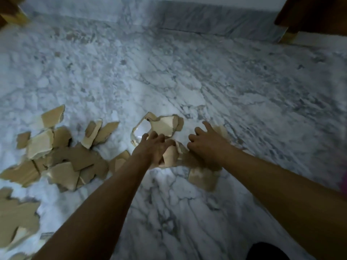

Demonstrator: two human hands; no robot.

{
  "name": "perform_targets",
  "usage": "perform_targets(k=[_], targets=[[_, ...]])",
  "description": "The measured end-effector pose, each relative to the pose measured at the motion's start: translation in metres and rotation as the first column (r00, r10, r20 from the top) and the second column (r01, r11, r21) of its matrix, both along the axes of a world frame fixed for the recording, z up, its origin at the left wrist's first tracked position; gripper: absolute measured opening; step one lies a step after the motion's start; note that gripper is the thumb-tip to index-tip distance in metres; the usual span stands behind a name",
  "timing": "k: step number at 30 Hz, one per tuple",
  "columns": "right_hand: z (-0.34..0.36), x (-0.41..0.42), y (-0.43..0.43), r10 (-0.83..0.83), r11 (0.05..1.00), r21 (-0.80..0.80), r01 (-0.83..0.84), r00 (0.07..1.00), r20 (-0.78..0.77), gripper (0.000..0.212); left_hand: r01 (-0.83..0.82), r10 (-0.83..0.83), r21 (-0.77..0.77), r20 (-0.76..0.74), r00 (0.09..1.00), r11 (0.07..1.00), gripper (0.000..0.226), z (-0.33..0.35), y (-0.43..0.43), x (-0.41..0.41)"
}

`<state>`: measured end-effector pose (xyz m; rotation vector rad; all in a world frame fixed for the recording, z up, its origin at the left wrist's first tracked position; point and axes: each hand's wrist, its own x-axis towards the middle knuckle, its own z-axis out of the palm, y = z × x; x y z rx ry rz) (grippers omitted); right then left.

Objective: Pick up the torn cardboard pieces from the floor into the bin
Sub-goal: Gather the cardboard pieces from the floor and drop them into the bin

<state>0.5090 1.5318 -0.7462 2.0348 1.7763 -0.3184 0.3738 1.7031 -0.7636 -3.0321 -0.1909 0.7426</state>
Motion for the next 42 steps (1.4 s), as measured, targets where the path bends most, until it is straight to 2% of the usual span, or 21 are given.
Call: perform_targets(k=[3, 6, 7, 9, 11, 13, 16, 18, 19, 22, 24, 30, 32, 36, 39, 42], targets=[[0.004, -0.006, 0.004, -0.072, 0.997, -0.017, 0.071, 0.996, -0.056, 0.033, -0.1, 0.1, -0.046, 0.009, 0.995, 0.994, 0.071, -0.003, -0.004, -0.014], [0.015, -0.007, 0.01, -0.246, 0.969, -0.072, 0.236, 0.945, -0.215, 0.028, -0.267, 0.273, -0.203, -0.001, 0.962, 0.942, 0.064, 0.0, -0.007, -0.027], [0.018, -0.005, 0.011, -0.329, 0.944, -0.084, 0.32, 0.892, -0.311, 0.027, -0.319, 0.33, -0.251, 0.003, 0.944, 0.914, 0.061, 0.001, -0.007, -0.031], [0.028, 0.003, 0.012, -0.481, 0.861, -0.124, 0.494, 0.711, -0.513, 0.03, -0.412, 0.436, -0.335, -0.001, 0.9, 0.848, 0.051, 0.003, -0.004, -0.038], [0.039, 0.013, 0.012, -0.539, 0.794, -0.145, 0.591, 0.572, -0.618, 0.033, -0.495, 0.536, -0.422, -0.027, 0.844, 0.759, 0.044, 0.011, 0.002, -0.041], [0.053, 0.022, 0.008, -0.56, 0.741, -0.132, 0.659, 0.496, -0.664, 0.029, -0.532, 0.566, -0.448, -0.068, 0.822, 0.719, 0.046, 0.022, 0.008, -0.041], [0.067, 0.035, -0.001, -0.556, 0.671, -0.096, 0.735, 0.414, -0.721, 0.025, -0.544, 0.55, -0.476, -0.142, 0.823, 0.691, 0.063, 0.037, 0.016, -0.035], [0.068, 0.039, -0.009, -0.567, 0.664, -0.063, 0.745, 0.446, -0.692, 0.017, -0.485, 0.474, -0.501, -0.16, 0.866, 0.716, 0.071, 0.04, 0.016, -0.03], [0.064, 0.04, -0.013, -0.584, 0.655, -0.044, 0.754, 0.468, -0.664, 0.014, -0.449, 0.43, -0.491, -0.159, 0.889, 0.746, 0.067, 0.041, 0.012, -0.026], [0.047, 0.035, -0.032, -0.648, 0.627, -0.021, 0.779, 0.506, -0.569, 0.02, -0.373, 0.334, -0.301, -0.174, 0.926, 0.877, 0.064, 0.038, -0.01, -0.017], [0.034, 0.026, -0.044, -0.671, 0.642, -0.045, 0.766, 0.532, -0.516, 0.027, -0.314, 0.278, -0.223, -0.177, 0.944, 0.923, 0.067, 0.029, -0.026, -0.011], [0.013, 0.029, -0.047, -0.717, 0.577, -0.1, 0.811, 0.444, -0.537, 0.051, -0.263, 0.255, -0.148, -0.071, 0.964, 0.954, 0.085, 0.005, -0.034, -0.006], [0.018, 0.038, -0.041, -0.727, 0.588, -0.155, 0.794, 0.434, -0.533, 0.053, -0.255, 0.251, -0.126, -0.044, 0.967, 0.959, 0.088, 0.001, -0.032, -0.004], [0.038, 0.059, -0.029, -0.768, 0.557, -0.293, 0.777, 0.348, -0.539, 0.048, -0.314, 0.313, -0.136, -0.03, 0.949, 0.94, 0.089, -0.005, -0.031, 0.001], [0.032, 0.056, -0.024, -0.805, 0.569, -0.405, 0.715, 0.387, -0.449, 0.062, -0.417, 0.444, -0.338, 0.005, 0.896, 0.844, 0.088, -0.006, -0.036, 0.001], [0.003, 0.035, -0.026, -0.814, 0.576, -0.378, 0.725, 0.466, -0.346, 0.085, -0.438, 0.491, -0.426, 0.019, 0.871, 0.792, 0.075, -0.004, -0.039, -0.005]])
